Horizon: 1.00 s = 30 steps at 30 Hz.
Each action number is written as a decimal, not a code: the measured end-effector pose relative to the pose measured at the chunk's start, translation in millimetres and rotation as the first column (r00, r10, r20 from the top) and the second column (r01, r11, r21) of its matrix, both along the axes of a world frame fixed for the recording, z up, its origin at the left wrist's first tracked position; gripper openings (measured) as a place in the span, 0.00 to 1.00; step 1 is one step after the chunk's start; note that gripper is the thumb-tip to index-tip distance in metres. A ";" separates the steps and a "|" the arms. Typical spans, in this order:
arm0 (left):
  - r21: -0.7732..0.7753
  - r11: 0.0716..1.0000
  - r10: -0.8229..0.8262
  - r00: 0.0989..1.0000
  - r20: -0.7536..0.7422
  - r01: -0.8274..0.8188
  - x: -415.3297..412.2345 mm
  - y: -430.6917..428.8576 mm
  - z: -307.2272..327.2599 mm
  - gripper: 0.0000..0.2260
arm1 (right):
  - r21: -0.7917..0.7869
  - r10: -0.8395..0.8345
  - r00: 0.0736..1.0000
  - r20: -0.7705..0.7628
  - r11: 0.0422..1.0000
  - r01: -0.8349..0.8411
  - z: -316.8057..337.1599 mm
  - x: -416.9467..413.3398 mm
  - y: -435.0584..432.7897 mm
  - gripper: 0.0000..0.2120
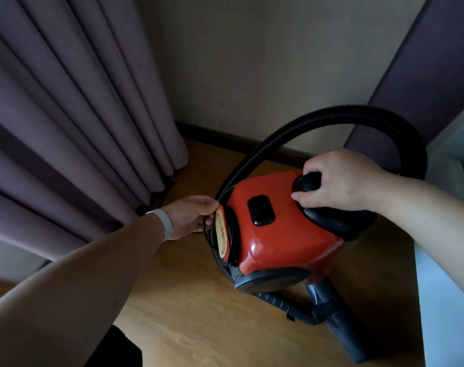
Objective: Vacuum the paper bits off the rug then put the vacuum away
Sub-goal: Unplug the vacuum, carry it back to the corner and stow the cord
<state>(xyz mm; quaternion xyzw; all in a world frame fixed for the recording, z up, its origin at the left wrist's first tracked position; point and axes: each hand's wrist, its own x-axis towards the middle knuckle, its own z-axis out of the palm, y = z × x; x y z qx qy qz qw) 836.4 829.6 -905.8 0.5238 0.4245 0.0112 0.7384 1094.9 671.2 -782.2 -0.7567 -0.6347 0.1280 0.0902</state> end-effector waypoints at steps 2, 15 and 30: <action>-0.003 1.000 0.010 1.000 -0.014 -0.010 0.5 -3.1 -3.1 0.05 | -0.006 -0.010 1.000 -0.002 1.000 0.009 0.9 1.4 -1.0 0.16; 0.039 0.992 0.121 0.988 -0.094 -0.118 5.8 -41.2 -21.6 0.10 | 0.022 -0.100 0.995 -0.003 0.995 0.100 -3.3 7.3 -2.2 0.17; 0.279 0.950 -0.073 0.968 -0.241 0.141 26.4 -61.8 -1.5 0.09 | 0.153 -0.323 0.938 0.128 0.940 0.303 -11.3 13.7 1.3 0.19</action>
